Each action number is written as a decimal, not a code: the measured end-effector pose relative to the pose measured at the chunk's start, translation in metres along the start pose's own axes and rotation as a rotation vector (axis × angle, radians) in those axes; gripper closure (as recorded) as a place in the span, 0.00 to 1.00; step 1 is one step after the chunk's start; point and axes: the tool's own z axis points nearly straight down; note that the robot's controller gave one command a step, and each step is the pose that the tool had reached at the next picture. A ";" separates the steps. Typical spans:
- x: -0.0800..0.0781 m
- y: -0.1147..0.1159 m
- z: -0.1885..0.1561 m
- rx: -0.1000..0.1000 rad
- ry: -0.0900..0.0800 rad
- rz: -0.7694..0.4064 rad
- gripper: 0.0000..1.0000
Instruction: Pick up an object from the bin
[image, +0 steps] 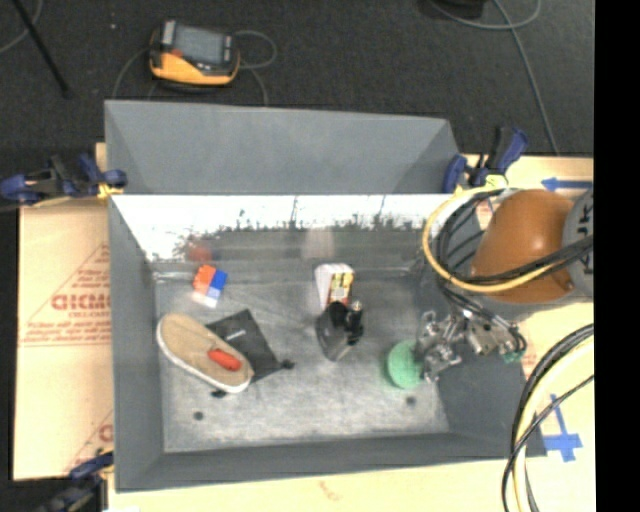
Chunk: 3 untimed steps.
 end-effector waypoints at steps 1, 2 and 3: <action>0.000 0.000 0.000 0.000 0.000 -0.001 1.00; 0.006 -0.008 0.000 -0.002 -0.001 0.000 1.00; 0.004 -0.010 0.000 -0.004 0.002 -0.006 1.00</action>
Offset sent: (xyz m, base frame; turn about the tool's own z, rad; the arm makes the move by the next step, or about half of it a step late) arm -0.0062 -0.0148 -0.0002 -0.0039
